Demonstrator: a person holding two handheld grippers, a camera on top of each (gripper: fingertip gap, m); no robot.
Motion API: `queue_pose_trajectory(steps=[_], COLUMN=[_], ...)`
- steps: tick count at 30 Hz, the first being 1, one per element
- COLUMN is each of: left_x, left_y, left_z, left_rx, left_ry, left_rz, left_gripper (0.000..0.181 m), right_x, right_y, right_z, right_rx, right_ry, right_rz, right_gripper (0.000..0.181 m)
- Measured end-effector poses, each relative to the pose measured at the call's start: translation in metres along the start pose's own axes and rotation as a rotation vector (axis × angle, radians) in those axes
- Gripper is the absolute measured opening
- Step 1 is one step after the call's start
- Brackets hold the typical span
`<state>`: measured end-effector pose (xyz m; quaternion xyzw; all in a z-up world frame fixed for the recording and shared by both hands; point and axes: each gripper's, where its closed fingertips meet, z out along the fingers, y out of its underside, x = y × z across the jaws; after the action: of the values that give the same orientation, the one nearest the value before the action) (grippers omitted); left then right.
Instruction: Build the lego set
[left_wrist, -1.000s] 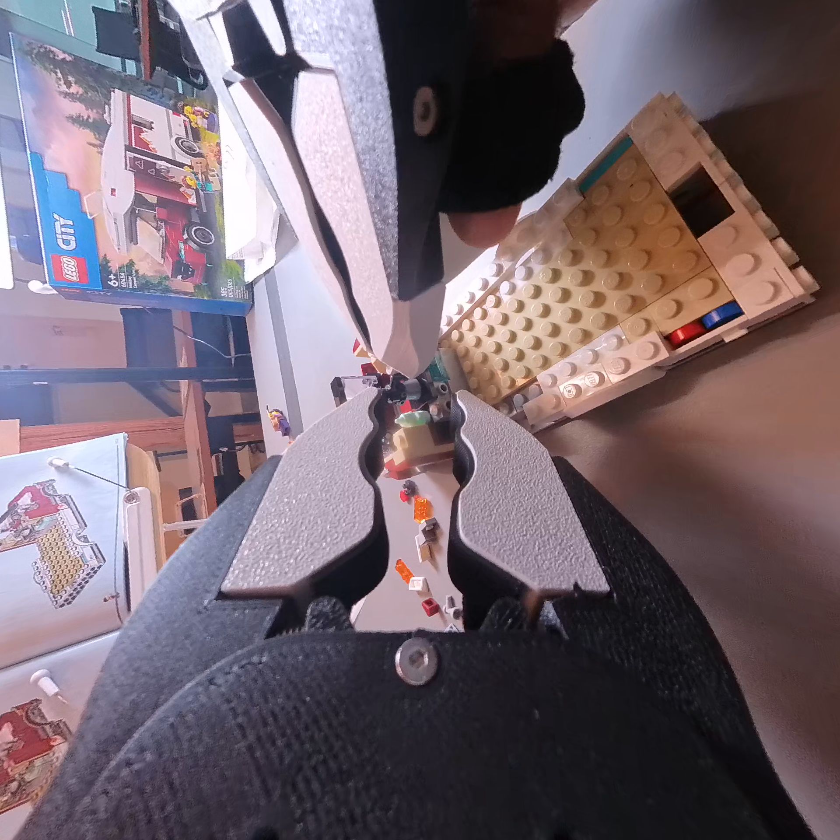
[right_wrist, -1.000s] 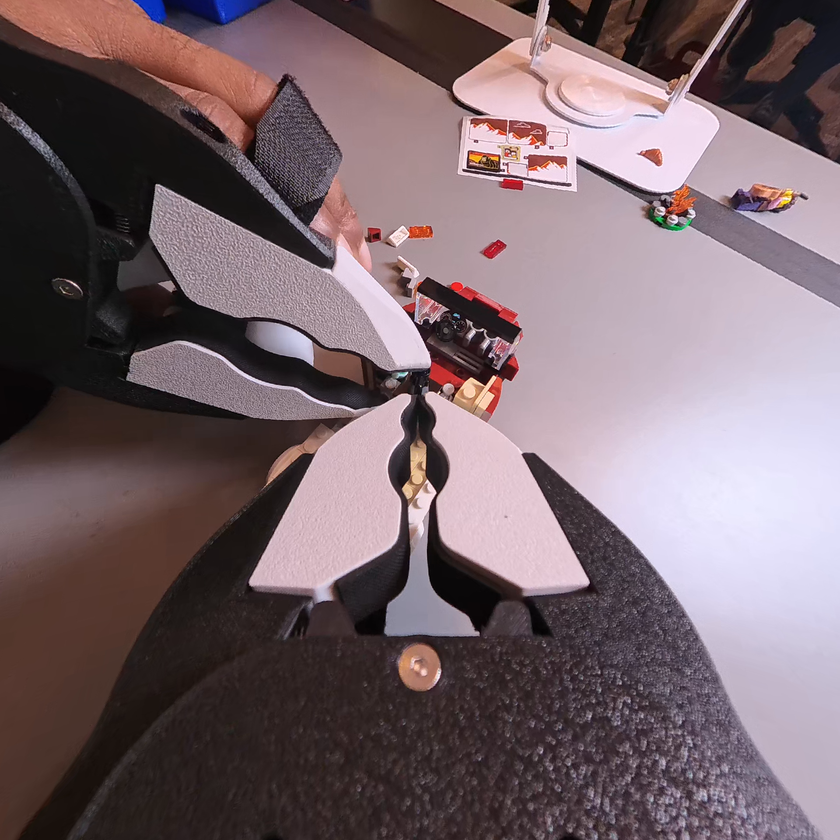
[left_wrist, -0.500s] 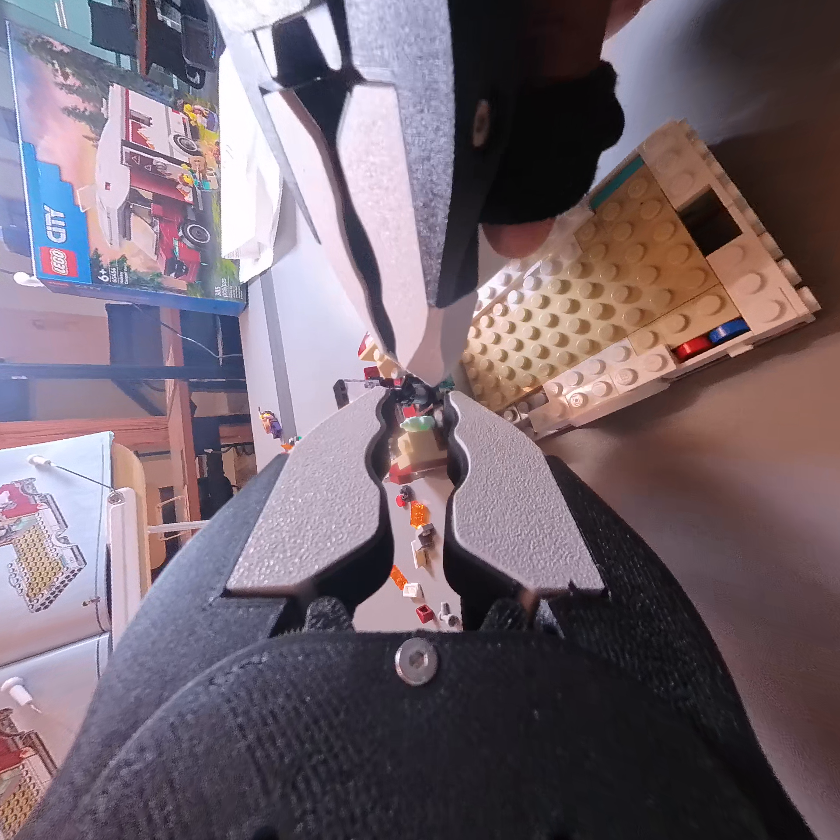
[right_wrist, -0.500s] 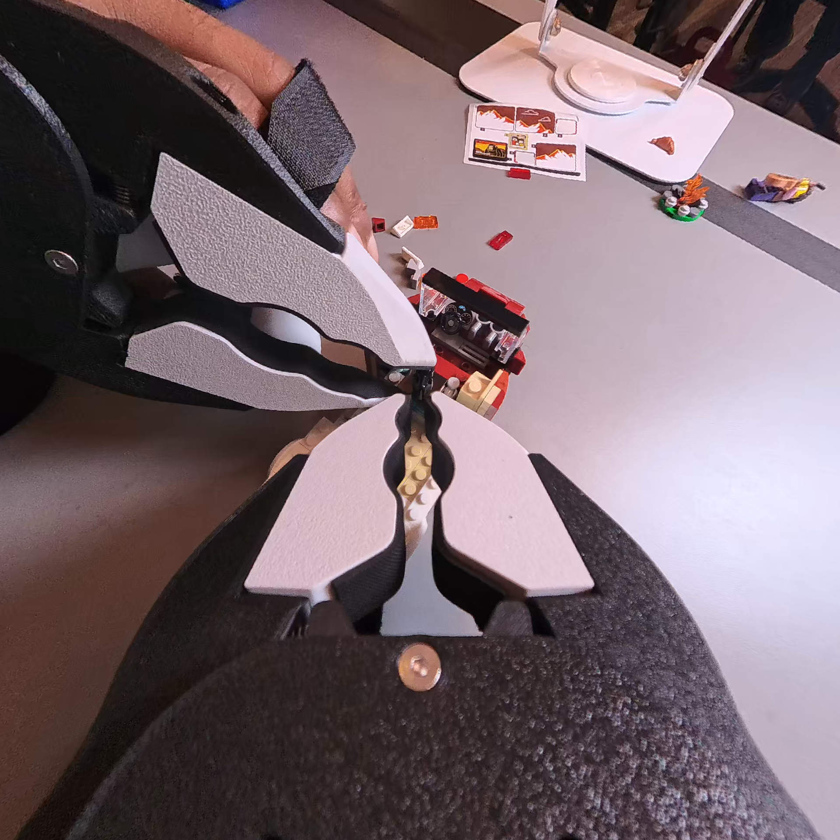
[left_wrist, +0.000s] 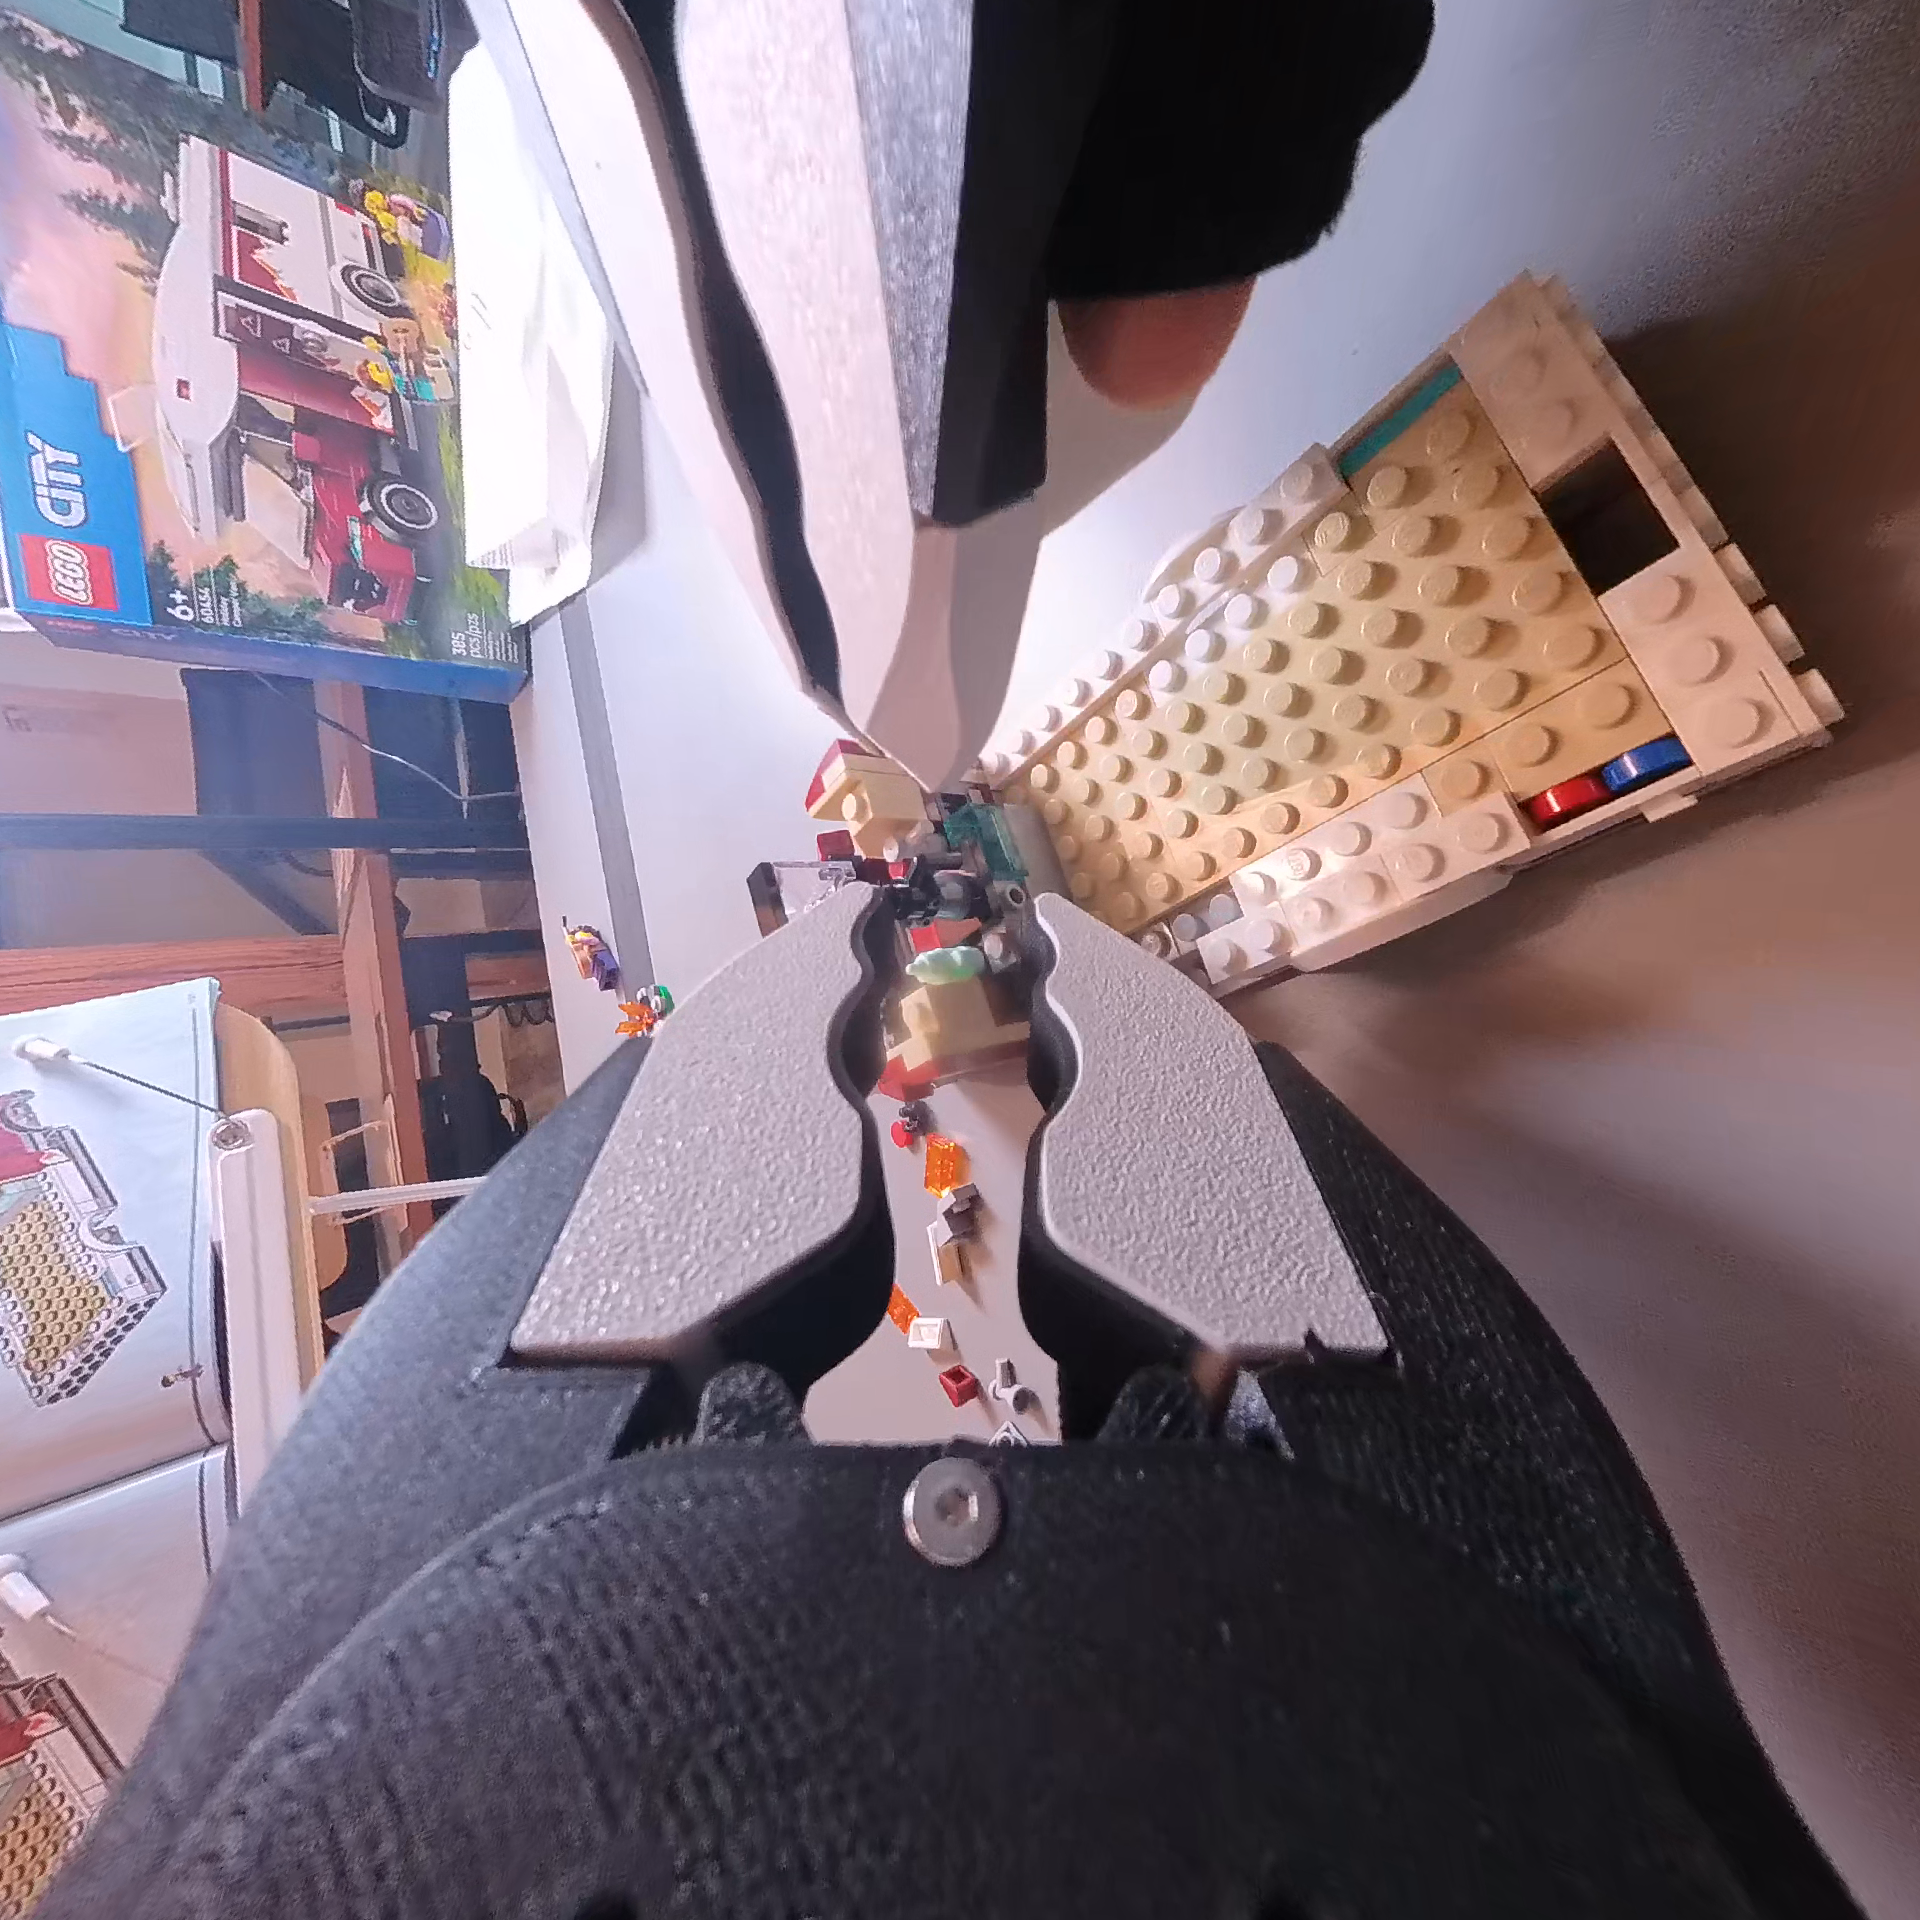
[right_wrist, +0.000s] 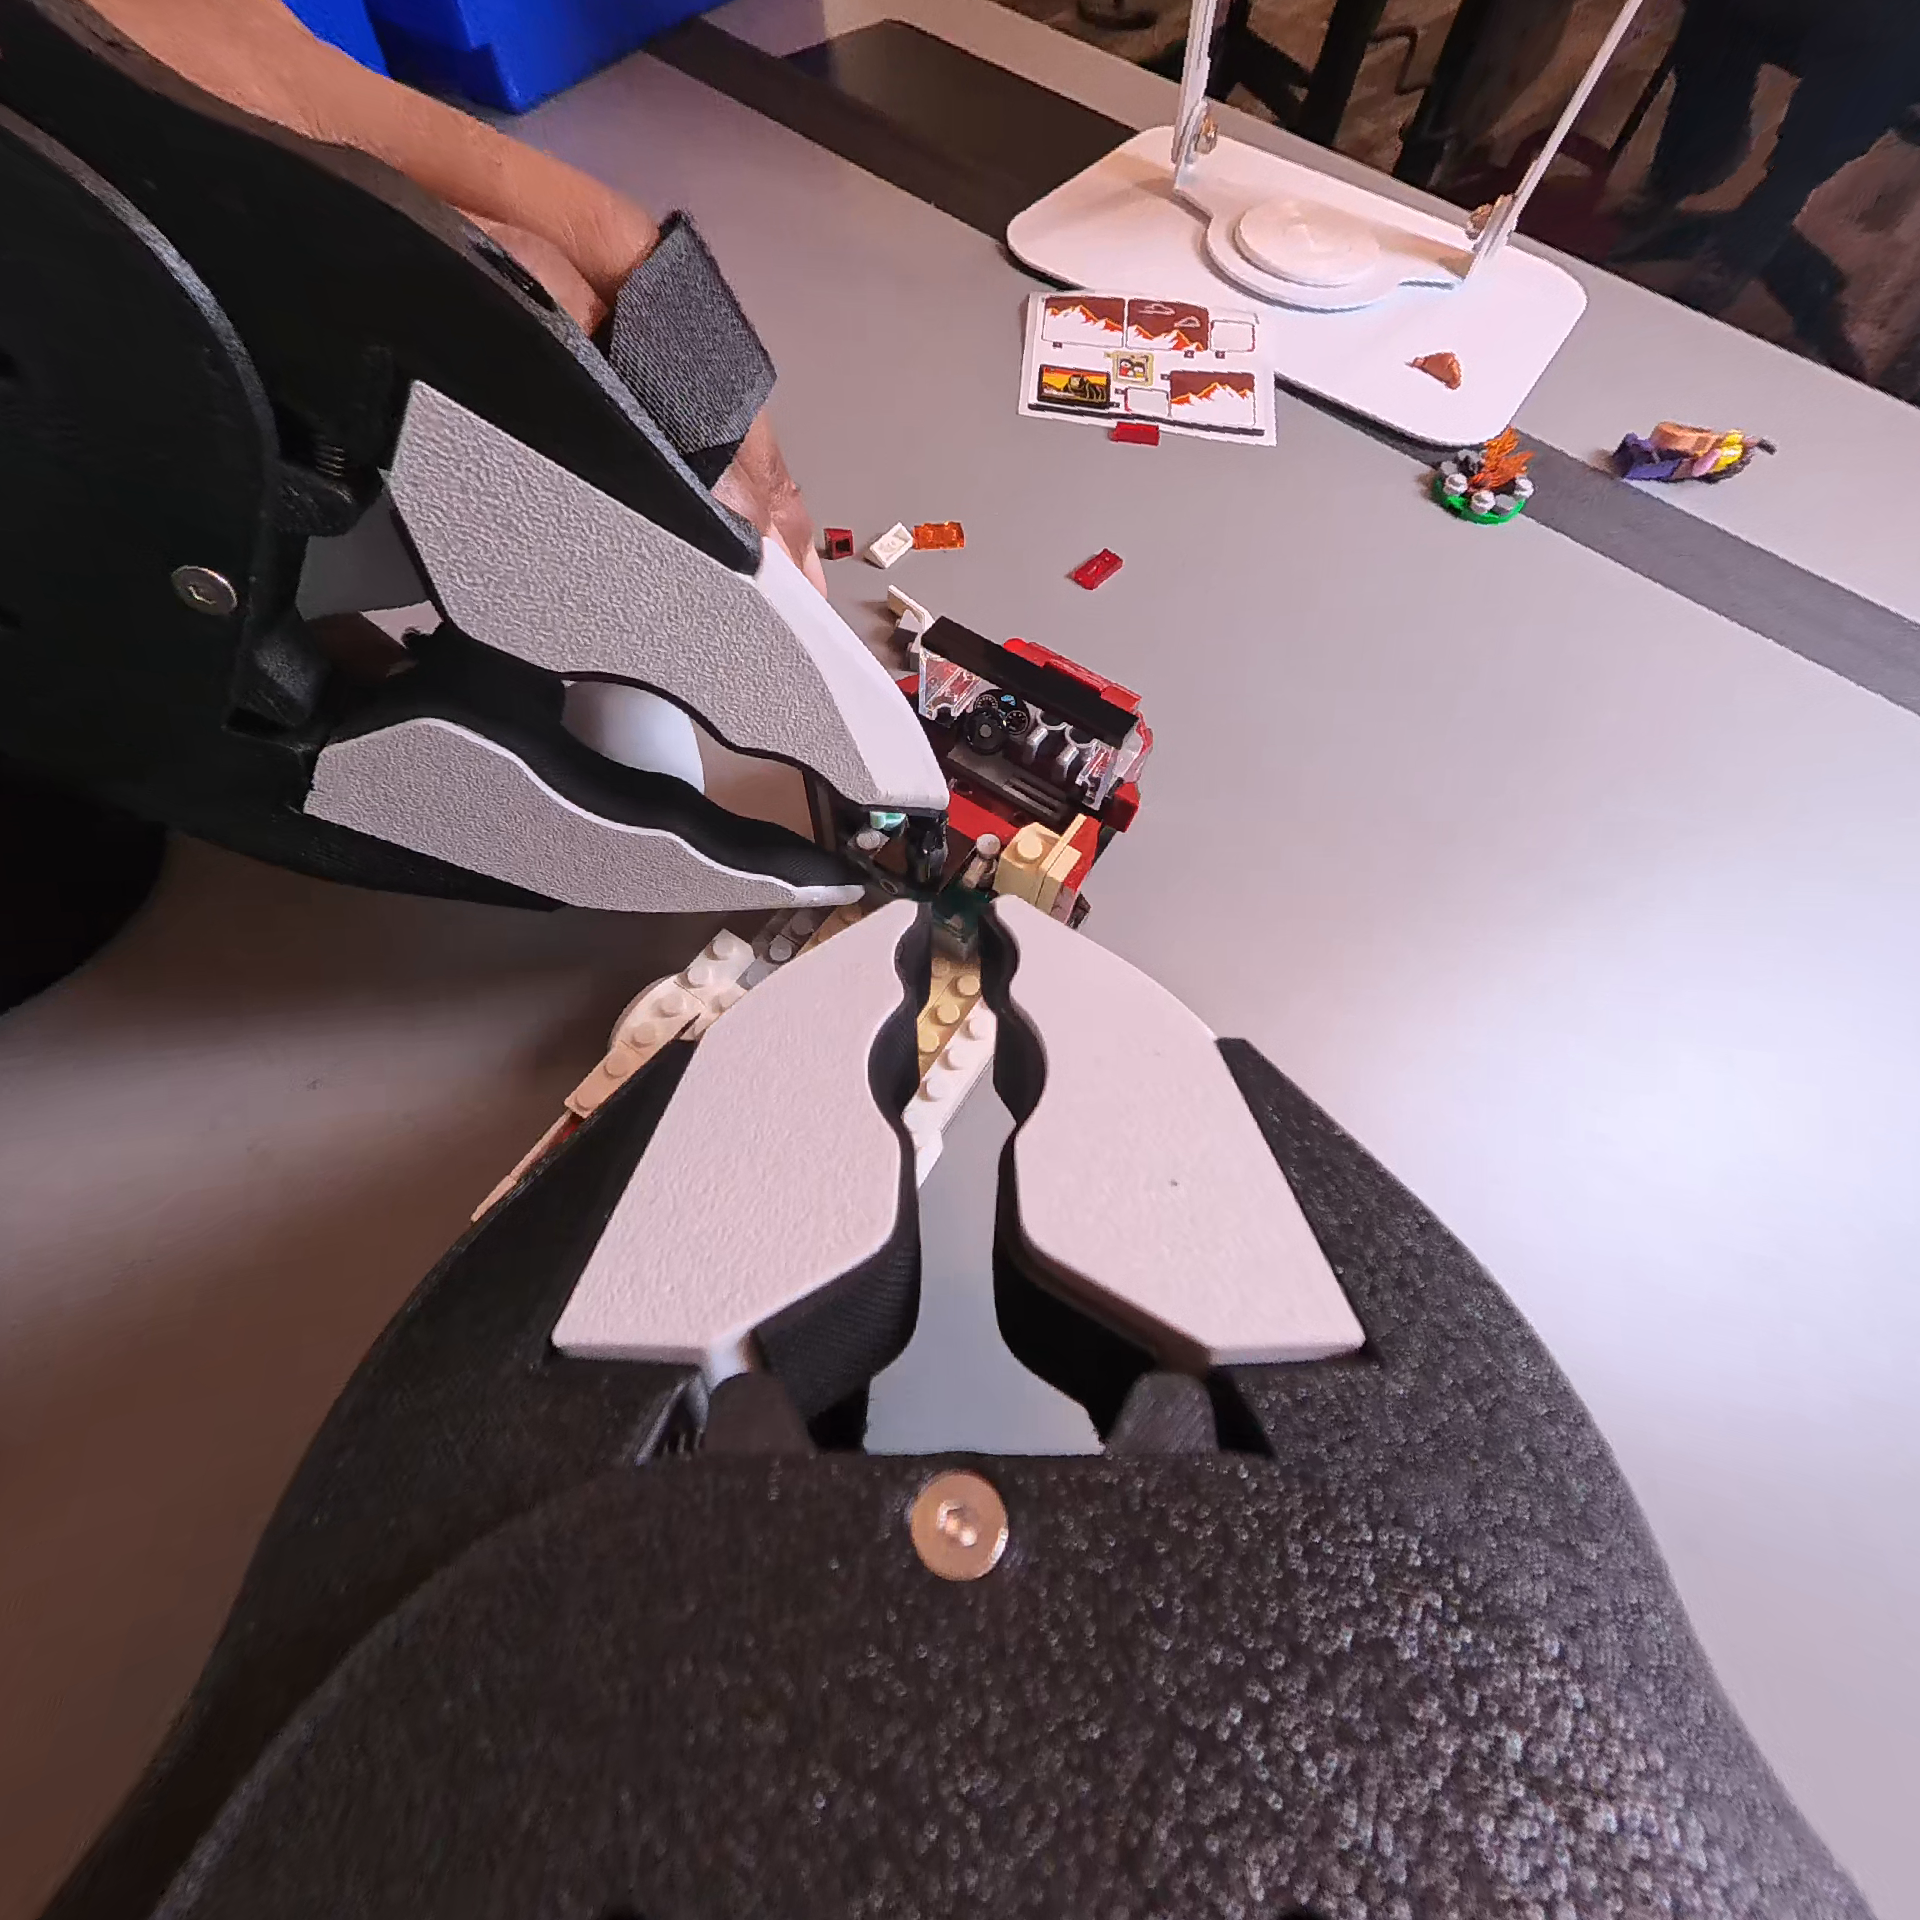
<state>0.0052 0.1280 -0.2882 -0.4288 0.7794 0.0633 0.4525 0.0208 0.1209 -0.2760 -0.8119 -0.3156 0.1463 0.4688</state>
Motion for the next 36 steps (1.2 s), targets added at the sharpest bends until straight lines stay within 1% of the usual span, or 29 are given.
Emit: queue_pose_trajectory(steps=[4, 6, 8, 9, 10, 12, 15, 17, 19, 21, 23, 25, 27, 29, 30, 31, 33, 35, 36], left_x=[-0.001, -0.001, 0.004, 0.004, 0.002, -0.007, -0.019, -0.019, -0.015, -0.009, -0.004, -0.002, -0.002, -0.001, 0.001, 0.002, 0.003, 0.003, 0.003], left_y=[-0.001, -0.002, -0.006, -0.007, -0.007, -0.011, -0.011, -0.005, 0.009, 0.021, 0.026, 0.026, 0.024, 0.024, 0.025, 0.026, 0.027, 0.027, 0.028], left_z=[0.000, -0.001, -0.002, -0.003, -0.004, -0.013, -0.026, -0.031, -0.027, -0.021, -0.015, -0.013, -0.012, -0.009, -0.007, -0.006, -0.005, -0.005, -0.005], left_rx=[-0.006, 0.029, 0.080, 0.101, 0.117, 0.182, 0.254, 0.284, 0.250, 0.214, 0.197, 0.208, 0.217, 0.210, 0.201, 0.190, 0.190, 0.192, 0.192], left_ry=[0.015, 0.053, 0.108, 0.113, 0.112, 0.074, 0.028, 0.035, 0.031, 0.025, 0.048, 0.065, 0.073, 0.076, 0.077, 0.078, 0.073, 0.069, 0.067], left_rz=[-0.023, -0.098, -0.212, -0.276, -0.331, -0.428, -0.573, -0.678, -0.754, -0.784, -0.816, -0.858, -0.883, -0.883, -0.882, -0.881, -0.880, -0.884, -0.884], left_gripper=[0.022, 0.021, 0.032, 0.045, 0.052, 0.057, 0.054, 0.052, 0.050, 0.048, 0.047, 0.045, 0.043, 0.042, 0.042, 0.042, 0.040, 0.036, 0.034], right_x=[-0.002, -0.005, -0.007, -0.007, -0.006, -0.004, -0.003, -0.004, -0.005, -0.004, -0.004, 0.001, 0.009, 0.012, 0.011, 0.009, 0.006, 0.008, 0.009], right_y=[0.000, 0.001, 0.004, 0.005, 0.006, 0.007, 0.007, 0.007, 0.006, 0.004, 0.001, -0.005, -0.007, -0.002, 0.001, 0.003, -0.001, -0.007, -0.007], right_z=[-0.001, -0.002, -0.003, -0.004, -0.005, -0.007, -0.008, -0.007, -0.006, -0.004, -0.003, -0.004, -0.002, 0.006, 0.012, 0.016, 0.020, 0.020, 0.020], right_rx=[0.004, 0.010, 0.008, 0.006, 0.007, 0.013, 0.019, 0.023, 0.027, 0.036, 0.046, 0.057, 0.040, -0.017, -0.034, -0.040, -0.007, 0.027, 0.028], right_ry=[-0.007, -0.023, -0.029, -0.030, -0.031, -0.036, -0.044, -0.049, -0.047, -0.036, -0.027, -0.001, 0.020, -0.011, -0.047, -0.088, -0.144, -0.161, -0.169], right_rz=[-0.021, -0.034, -0.048, -0.052, -0.050, -0.040, -0.030, -0.030, -0.039, -0.059, -0.090, -0.142, -0.197, -0.222, -0.219, -0.207, -0.185, -0.164, -0.160], right_gripper=[0.010, 0.011, 0.013, 0.014, 0.014, 0.014, 0.014, 0.014, 0.014, 0.013, 0.016, 0.026, 0.043, 0.058, 0.060, 0.059, 0.049, 0.037, 0.037])
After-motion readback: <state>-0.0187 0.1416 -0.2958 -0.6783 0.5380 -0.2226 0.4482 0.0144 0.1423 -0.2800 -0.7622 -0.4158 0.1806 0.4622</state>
